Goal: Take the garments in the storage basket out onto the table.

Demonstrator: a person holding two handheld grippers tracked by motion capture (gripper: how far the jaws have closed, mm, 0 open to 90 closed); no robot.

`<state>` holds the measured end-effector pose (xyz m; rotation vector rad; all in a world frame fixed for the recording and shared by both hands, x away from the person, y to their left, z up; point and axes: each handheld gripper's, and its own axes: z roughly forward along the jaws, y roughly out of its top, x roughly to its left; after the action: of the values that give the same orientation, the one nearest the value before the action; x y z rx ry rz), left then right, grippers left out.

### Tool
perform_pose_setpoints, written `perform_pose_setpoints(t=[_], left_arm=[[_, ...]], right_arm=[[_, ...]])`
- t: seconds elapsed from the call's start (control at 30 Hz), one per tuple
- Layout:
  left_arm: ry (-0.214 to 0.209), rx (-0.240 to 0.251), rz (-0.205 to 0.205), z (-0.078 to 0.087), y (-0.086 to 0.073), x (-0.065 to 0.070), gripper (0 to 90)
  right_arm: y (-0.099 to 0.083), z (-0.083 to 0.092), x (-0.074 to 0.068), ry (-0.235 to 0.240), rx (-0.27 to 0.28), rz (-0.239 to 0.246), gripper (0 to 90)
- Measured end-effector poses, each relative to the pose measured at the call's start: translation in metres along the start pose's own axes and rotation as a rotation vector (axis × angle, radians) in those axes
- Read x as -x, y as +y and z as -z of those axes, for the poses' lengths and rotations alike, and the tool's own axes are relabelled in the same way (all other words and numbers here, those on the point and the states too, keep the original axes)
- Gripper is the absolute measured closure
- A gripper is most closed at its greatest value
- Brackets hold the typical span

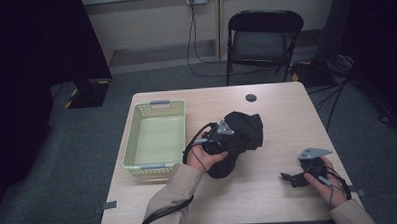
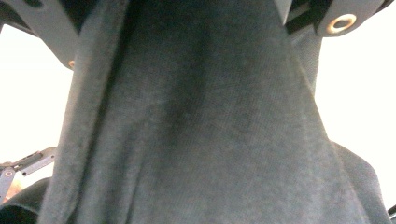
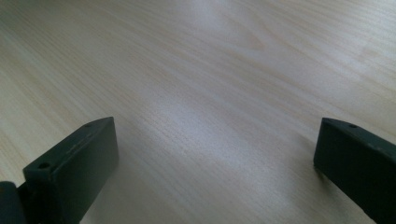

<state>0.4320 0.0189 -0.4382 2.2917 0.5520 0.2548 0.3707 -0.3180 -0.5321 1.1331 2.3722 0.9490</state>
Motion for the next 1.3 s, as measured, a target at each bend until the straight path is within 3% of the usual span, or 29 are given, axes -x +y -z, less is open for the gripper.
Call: perform_pose_setpoints(t=[0.7, 1.3], left_arm=[[-0.041, -0.032, -0.005, -0.025, 0.008, 0.009, 57.5], [-0.078, -0.058, 0.028, -0.045, 0.007, 0.008, 56.9]], right_arm=[[0.0, 0.0, 0.0, 0.0, 0.0, 0.0, 0.0], [0.0, 0.0, 0.0, 0.0, 0.0, 0.0, 0.0]])
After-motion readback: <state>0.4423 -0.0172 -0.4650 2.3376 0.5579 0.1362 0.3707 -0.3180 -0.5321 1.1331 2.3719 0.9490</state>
